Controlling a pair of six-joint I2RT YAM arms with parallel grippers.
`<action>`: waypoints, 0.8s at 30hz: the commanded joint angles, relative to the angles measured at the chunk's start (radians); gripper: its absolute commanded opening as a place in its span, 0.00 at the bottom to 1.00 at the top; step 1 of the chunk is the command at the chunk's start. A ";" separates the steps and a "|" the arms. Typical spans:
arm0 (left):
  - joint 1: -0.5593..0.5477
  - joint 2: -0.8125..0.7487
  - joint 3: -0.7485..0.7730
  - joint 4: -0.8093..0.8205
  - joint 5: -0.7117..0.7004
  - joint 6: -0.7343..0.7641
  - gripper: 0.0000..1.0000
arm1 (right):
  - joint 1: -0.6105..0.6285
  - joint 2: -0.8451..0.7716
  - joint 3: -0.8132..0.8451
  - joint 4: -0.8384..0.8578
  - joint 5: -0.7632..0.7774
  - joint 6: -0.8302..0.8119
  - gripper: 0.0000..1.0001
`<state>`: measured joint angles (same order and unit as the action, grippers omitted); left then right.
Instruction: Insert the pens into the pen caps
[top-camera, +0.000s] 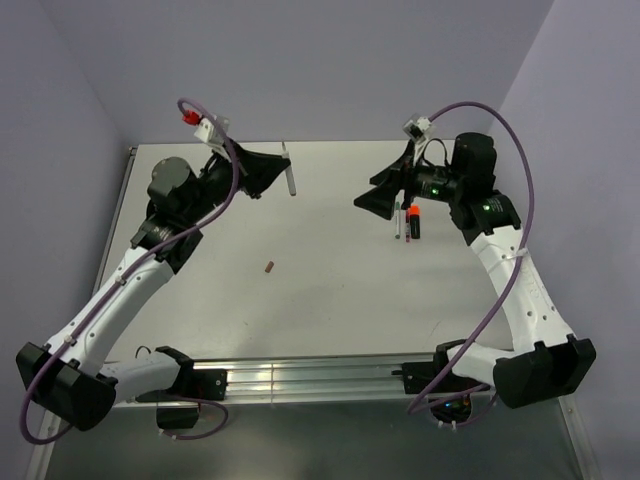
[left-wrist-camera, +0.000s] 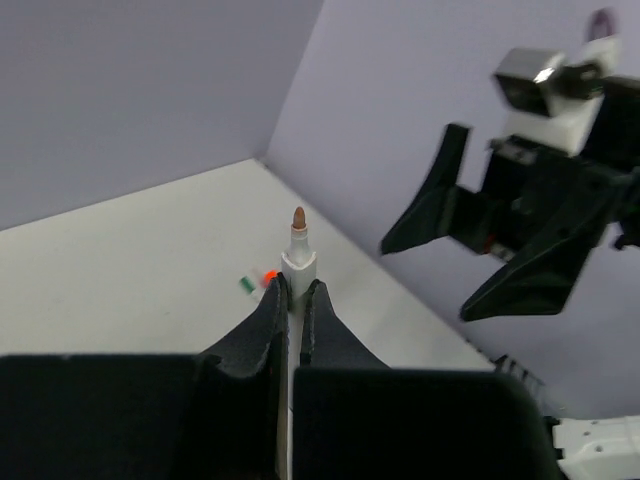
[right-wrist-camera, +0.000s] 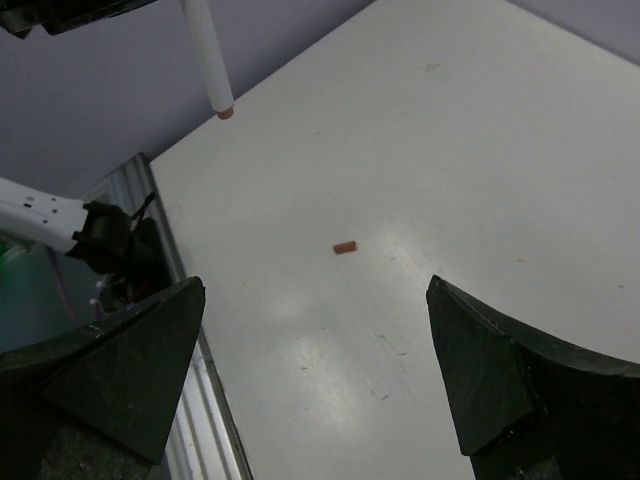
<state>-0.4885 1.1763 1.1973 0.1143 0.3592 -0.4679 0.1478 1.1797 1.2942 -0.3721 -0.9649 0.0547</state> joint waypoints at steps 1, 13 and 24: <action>0.019 -0.092 -0.111 0.316 0.139 -0.147 0.00 | 0.085 -0.017 -0.009 0.163 -0.044 0.114 1.00; 0.022 -0.079 -0.206 0.449 0.250 -0.359 0.00 | 0.259 0.113 0.020 0.369 -0.052 0.361 0.91; 0.022 -0.084 -0.252 0.463 0.212 -0.400 0.00 | 0.343 0.129 -0.027 0.413 -0.090 0.396 0.73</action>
<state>-0.4690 1.1023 0.9447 0.5182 0.5777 -0.8410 0.4667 1.3300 1.2716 -0.0334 -1.0256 0.4343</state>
